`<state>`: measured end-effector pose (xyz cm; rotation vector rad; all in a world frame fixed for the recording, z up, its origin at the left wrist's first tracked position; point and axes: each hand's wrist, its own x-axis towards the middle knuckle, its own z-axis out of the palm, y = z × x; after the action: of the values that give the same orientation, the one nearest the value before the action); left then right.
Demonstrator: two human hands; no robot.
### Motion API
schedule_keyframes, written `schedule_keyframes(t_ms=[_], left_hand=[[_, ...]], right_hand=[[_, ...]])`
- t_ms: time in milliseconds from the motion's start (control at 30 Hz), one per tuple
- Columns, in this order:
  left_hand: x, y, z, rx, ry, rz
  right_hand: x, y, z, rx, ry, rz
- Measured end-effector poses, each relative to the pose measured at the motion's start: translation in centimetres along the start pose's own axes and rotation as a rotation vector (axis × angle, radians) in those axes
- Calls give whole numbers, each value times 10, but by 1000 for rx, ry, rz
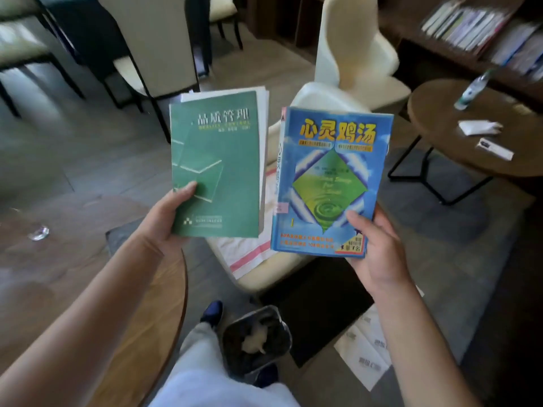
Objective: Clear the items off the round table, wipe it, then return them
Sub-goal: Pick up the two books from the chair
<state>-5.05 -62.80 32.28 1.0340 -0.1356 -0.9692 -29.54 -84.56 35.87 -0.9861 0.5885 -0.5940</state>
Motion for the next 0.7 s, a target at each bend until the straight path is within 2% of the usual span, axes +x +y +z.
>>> schedule_keyframes(t_ms=[167, 267, 333, 467, 700], left_hand=[[-32, 15, -11, 133, -75, 26], [-50, 12, -10, 184, -79, 3], [-66, 6, -13, 181, -61, -17], [-98, 2, -48, 145, 20, -94], [-145, 27, -124, 34, 55, -31]], right_hand=[[-22, -5, 30, -119, -118, -47], [-40, 4, 57, -249, -264, -83], [-50, 9, 71, -267, -293, -89], [-61, 15, 94, -113, -219, -34], [-90, 60, 151, -188, -68, -30]])
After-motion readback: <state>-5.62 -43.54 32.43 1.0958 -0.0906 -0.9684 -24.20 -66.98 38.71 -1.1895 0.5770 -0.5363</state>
